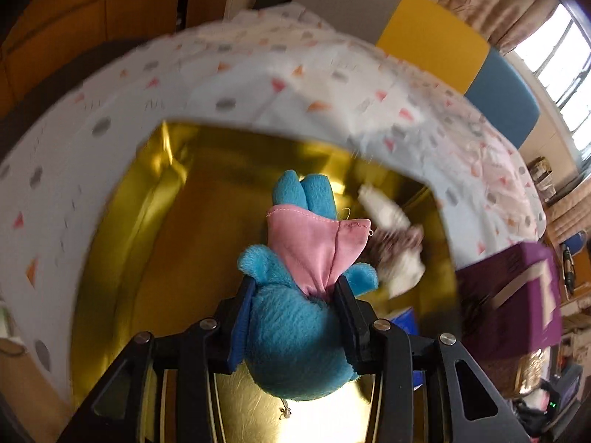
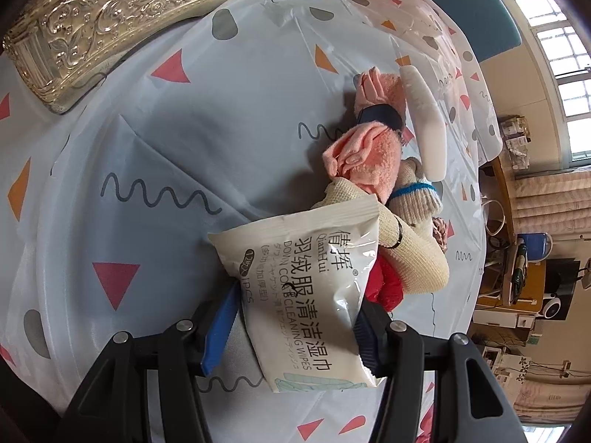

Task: Organize soft objects
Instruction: 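Carry the plush toy toward the tray with left gripper while right grasps the wipes package, then open the left gripper to drop the plush toy into the tray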

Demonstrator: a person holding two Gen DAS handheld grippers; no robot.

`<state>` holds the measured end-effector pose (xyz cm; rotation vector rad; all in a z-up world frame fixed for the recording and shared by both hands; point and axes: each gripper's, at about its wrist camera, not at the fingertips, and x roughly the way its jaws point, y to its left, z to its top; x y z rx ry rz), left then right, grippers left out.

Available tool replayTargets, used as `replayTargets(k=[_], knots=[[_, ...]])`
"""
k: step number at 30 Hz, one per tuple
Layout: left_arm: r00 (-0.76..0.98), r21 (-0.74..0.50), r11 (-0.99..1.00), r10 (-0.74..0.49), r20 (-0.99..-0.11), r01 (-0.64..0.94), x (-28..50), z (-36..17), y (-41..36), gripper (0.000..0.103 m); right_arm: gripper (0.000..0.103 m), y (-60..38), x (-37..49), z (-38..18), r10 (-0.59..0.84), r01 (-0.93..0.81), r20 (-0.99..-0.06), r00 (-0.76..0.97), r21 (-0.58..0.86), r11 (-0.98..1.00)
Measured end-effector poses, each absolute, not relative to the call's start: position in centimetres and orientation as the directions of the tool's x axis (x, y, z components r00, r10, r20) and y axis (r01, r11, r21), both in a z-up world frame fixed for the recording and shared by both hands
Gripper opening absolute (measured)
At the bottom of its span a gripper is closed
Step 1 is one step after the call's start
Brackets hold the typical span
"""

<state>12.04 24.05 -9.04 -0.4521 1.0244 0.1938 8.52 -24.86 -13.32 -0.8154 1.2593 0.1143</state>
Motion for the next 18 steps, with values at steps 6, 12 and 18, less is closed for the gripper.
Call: replayTargets(k=[6,12,18], knots=[[0.557,-0.305,0.898,-0.084,-0.826,-0.317,13.4,-8.0,22.8,0.048,0.058,-24.6,8.7,-13.5,-0.359,-0.492,-0.871,0.336,-0.487,0.721],[0.590,-0.285,0.906,-0.049,-0.806,-0.314,13.9,-6.7,22.1,0.080,0.057,-24.6,8.9,-13.5,-0.359,-0.494,-0.870,0.336,-0.488,0.720],[0.608,-0.235,0.907,0.030,-0.793,-0.350,10.2,-6.4,22.3,0.081,0.057,-24.8,9.0,-13.5,-0.355,-0.492,-0.873,0.335,-0.483,0.724]])
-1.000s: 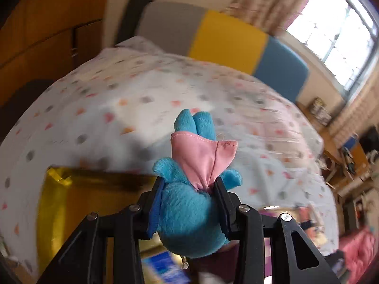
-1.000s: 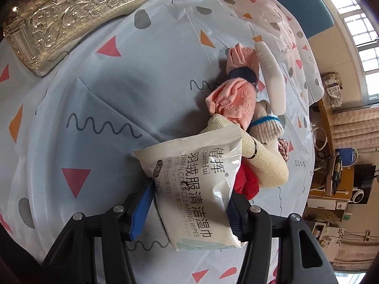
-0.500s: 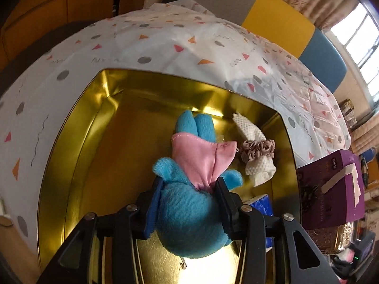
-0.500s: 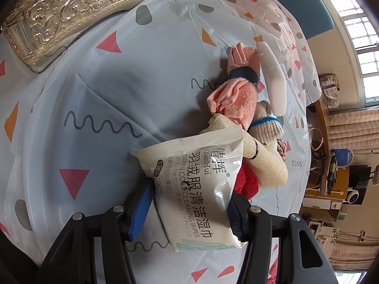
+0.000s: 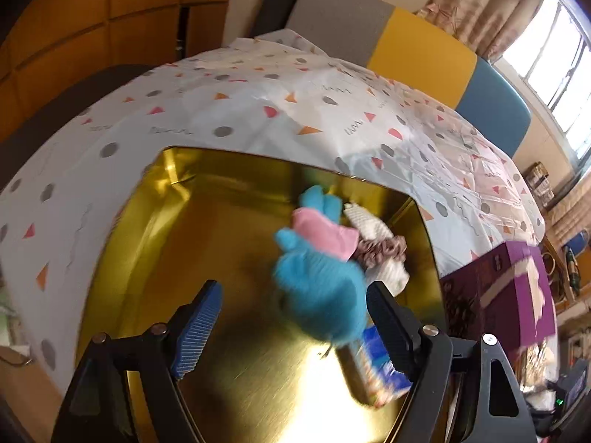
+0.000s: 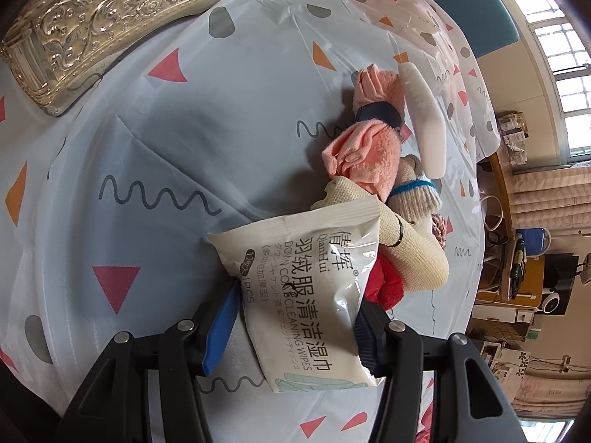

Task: Organize soft objects
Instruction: 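Open the left gripper to drop the plush toy into the tray, then carry the wipes package into the tray and open the right gripper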

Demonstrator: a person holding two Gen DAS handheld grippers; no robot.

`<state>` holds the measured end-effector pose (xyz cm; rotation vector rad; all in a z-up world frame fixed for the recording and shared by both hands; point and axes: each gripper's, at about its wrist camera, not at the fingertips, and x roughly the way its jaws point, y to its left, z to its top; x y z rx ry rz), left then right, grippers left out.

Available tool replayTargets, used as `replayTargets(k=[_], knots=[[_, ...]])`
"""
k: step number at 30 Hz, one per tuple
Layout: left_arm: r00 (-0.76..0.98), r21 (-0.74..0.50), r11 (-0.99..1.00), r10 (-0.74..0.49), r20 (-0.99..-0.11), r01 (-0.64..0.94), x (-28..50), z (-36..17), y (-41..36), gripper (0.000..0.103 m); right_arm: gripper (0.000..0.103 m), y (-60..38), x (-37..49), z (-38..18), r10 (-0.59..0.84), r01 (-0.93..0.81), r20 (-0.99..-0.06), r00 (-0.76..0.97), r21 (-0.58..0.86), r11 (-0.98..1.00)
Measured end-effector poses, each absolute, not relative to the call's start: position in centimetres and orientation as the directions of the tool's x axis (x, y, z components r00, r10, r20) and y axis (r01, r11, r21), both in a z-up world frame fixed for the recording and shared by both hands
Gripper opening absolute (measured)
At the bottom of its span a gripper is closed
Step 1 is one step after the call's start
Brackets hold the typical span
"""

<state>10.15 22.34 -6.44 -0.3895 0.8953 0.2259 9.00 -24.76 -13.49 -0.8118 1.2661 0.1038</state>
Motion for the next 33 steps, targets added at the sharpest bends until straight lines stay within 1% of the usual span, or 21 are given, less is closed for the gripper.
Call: replayTargets(k=[4,9,14,20,26,29,33], knots=[[0.626,-0.187,0.920,0.077,-0.776,-0.345,6.5,-6.6,21.7,0.081,0.055,-24.9,9.0,-13.3,-0.347,-0.490,-0.875,0.338,-0.479,0.729],[0.621,-0.158,0.936,0.077,-0.780,-0.315,3.5,-7.3,20.6,0.081,0.051,-25.5,9.3,-11.8,-0.293,-0.449,-0.886,0.358,-0.439,0.778],[0.632,-0.180,0.939,0.049,-0.773,-0.293,2.4,-7.1,20.1,0.081,0.050,-26.2,9.7,-9.1,-0.177,-0.361,-0.901,0.397,-0.330,0.872],[0.664,-0.160,0.951,0.058,-0.745,-0.264,1.6,-6.2,19.0,0.081,0.050,-28.0,10.9,-7.1,-0.070,-0.217,-0.907,0.415,-0.173,0.961],[0.663,-0.152,0.959,0.046,-0.747,-0.239,1.2,-6.0,18.2,0.081,0.050,-28.8,11.9,-4.7,0.059,-0.087,-0.878,0.476,0.020,0.996],[0.664,-0.154,0.961,0.039,-0.747,-0.229,1.0,-5.9,17.9,0.081,0.050,-28.6,12.7,-3.4,0.089,-0.030,-0.853,0.514,0.085,0.996],[0.675,-0.146,0.964,0.045,-0.736,-0.223,0.5,-5.5,17.7,0.081,0.050,-27.7,14.8,-1.3,0.099,0.020,-0.813,0.573,0.135,0.991]])
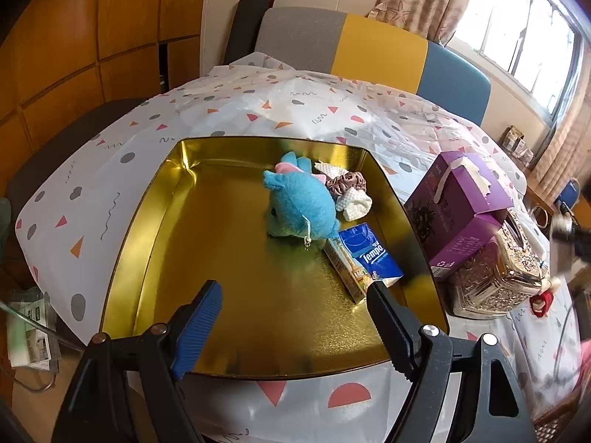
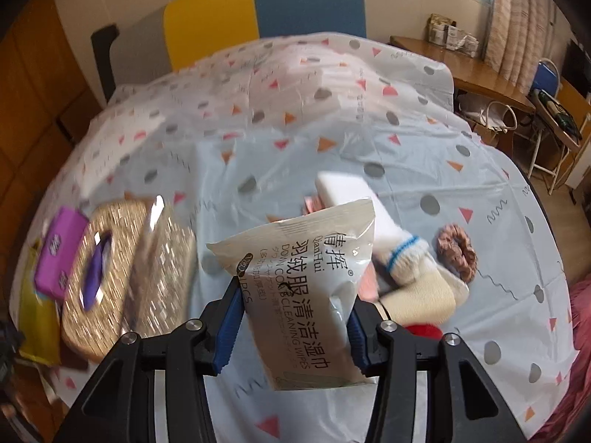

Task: Organize soft objects
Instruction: 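Carry the wipes package into the tray and open the right gripper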

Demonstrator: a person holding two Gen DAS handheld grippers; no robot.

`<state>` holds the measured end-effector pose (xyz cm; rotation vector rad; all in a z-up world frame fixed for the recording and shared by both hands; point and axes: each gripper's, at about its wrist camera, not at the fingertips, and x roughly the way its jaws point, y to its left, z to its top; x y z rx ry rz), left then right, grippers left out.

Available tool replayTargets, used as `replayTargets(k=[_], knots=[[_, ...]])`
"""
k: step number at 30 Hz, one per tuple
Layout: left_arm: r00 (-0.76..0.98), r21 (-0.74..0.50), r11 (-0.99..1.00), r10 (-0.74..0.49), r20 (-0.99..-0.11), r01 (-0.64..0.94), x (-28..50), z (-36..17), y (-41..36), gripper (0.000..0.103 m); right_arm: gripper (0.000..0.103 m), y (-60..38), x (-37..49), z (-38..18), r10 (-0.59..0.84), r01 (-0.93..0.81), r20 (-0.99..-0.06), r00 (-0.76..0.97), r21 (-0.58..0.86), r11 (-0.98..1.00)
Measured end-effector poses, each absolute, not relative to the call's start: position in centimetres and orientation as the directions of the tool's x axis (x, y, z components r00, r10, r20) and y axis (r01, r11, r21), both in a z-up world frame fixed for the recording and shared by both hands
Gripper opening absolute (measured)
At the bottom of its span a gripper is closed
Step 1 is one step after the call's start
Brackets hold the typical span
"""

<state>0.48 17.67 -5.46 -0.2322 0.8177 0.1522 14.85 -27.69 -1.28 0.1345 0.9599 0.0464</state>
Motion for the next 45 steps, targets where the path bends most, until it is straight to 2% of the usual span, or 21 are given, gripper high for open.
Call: replayTargets(k=[5,10,15,19,25,31,34,37,45], knots=[[0.686,-0.132,0.963,0.069,-0.724,-0.236,-0.1,-5.0,18.2,0.082,0.050,-24.2,18.0,2.7,0.144,0.007,-0.745,0.652,0.196,0.981],[0.685,-0.133,0.952,0.096,-0.722,-0.274,-0.6,-4.9,19.6,0.082,0.050,-16.3,18.4,6.9,0.288,-0.180,-0.672,0.682,0.228,0.957],[0.690,-0.138,0.933,0.140,-0.710,-0.331,-1.3,-4.6,21.4,0.082,0.050,-6.1,15.2,8.0,0.479,-0.447,-0.642,0.599,0.229,0.865],[0.693,-0.144,0.916,0.173,-0.700,-0.374,-1.9,-4.3,22.9,0.082,0.050,1.3,12.3,4.8,0.568,-0.587,-0.687,0.453,0.250,0.770],[0.688,-0.145,0.900,0.203,-0.697,-0.412,-2.7,-4.3,24.6,0.082,0.050,8.7,9.7,-2.9,0.541,-0.699,-0.793,0.281,0.217,0.681],[0.683,-0.142,0.898,0.205,-0.701,-0.415,-3.0,-4.6,24.9,0.082,0.054,11.5,7.5,-7.2,0.467,-0.766,-0.861,0.201,0.159,0.623],[0.681,-0.142,0.901,0.199,-0.704,-0.409,-2.9,-4.8,24.7,0.082,0.057,11.5,7.3,-7.9,0.443,-0.763,-0.872,0.208,0.138,0.631],[0.686,-0.136,0.908,0.194,-0.702,-0.395,-2.8,-4.6,24.1,0.082,0.065,10.7,6.8,-7.4,0.460,-0.757,-0.862,0.213,0.153,0.635],[0.708,-0.103,0.933,0.188,-0.681,-0.346,-2.8,-3.5,22.1,0.083,0.066,7.0,5.6,-4.0,0.496,-0.736,-0.795,0.350,0.094,0.670]])
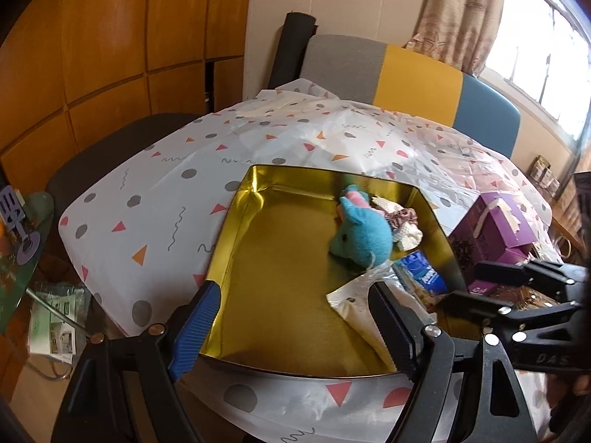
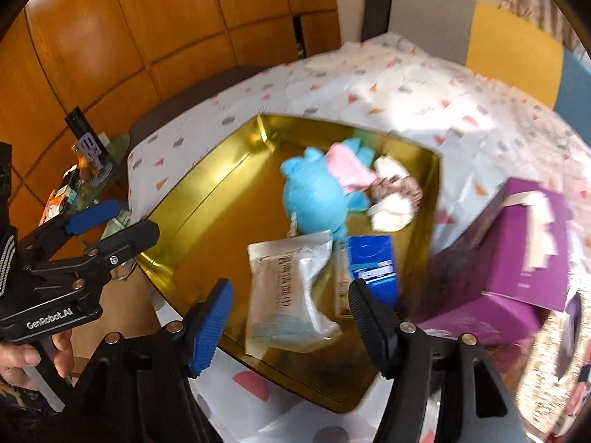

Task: Organize soft objects
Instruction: 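Carry the wipes package into the tray and open the right gripper, then move the right gripper back toward the remaining soft items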

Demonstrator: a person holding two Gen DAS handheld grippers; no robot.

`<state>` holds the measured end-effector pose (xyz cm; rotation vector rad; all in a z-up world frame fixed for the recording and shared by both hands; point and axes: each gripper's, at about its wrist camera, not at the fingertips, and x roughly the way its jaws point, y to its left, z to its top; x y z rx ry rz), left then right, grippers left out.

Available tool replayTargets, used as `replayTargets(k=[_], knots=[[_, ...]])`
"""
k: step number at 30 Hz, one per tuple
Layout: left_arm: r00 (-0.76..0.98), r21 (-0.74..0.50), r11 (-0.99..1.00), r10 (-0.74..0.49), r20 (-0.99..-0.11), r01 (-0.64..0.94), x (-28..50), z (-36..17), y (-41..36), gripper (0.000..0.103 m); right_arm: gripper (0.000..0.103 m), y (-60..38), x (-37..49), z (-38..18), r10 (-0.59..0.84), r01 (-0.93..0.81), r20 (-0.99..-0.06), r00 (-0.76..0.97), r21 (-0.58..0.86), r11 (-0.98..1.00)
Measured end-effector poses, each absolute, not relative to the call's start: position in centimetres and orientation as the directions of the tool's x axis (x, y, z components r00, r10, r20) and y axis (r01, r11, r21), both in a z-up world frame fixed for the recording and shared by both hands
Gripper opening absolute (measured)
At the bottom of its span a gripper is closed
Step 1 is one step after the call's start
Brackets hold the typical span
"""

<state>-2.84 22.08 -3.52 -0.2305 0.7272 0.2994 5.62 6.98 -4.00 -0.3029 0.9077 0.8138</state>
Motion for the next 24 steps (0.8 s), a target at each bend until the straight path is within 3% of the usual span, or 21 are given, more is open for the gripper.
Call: replayTargets(k=[13,24], knots=[[0.742,-0.060,0.965,0.155,-0.652,-0.255,-2.8,-1.9,18.6,0.086,0.066,-4.7,5.7,1.2,0.375,-0.555,-0.666,0.645,-0.071,0.829],[0.758,-0.029,0.987,0.103,-0.644,-0.159,-2.3,-1.2,14.8,0.087,0.066,-20.9,9.2,2.2,0.054,-0.108,-0.607,0.793,-0.052,0.993]])
